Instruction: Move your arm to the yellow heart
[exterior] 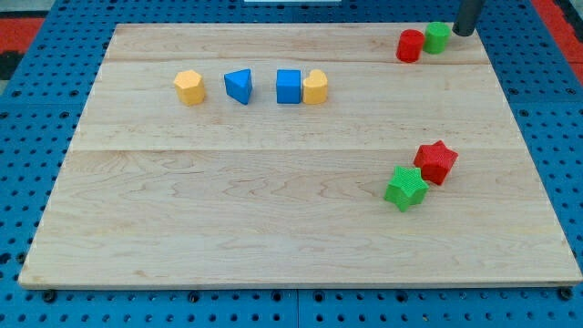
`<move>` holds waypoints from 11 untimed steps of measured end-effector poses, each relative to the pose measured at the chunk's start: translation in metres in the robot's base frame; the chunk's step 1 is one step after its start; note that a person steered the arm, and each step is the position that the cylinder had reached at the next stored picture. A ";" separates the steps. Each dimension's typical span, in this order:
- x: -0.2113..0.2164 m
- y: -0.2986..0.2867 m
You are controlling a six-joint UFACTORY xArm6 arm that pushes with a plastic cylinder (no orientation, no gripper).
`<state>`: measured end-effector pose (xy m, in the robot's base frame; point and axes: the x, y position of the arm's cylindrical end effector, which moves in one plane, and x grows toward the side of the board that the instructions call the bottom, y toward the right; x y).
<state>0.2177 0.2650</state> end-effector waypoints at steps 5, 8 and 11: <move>0.079 0.000; 0.121 -0.003; 0.129 -0.001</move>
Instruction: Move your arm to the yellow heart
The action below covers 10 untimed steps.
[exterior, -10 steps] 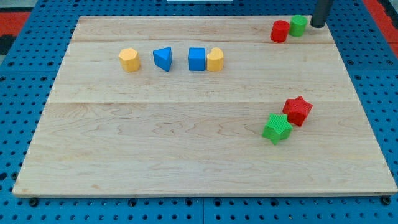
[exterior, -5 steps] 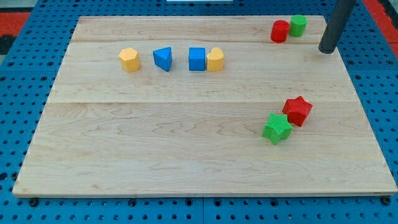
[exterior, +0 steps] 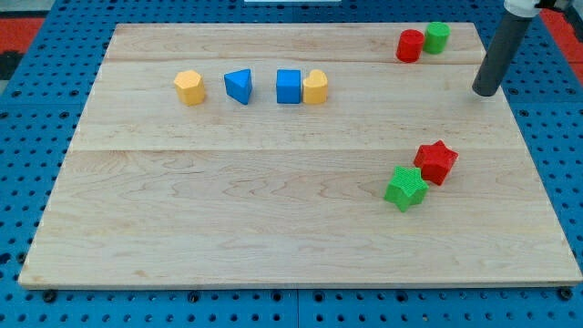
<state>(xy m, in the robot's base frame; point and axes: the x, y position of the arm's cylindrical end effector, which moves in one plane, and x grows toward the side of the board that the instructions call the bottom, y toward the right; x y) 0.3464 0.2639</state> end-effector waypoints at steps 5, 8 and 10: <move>0.017 -0.017; 0.017 -0.094; -0.006 -0.106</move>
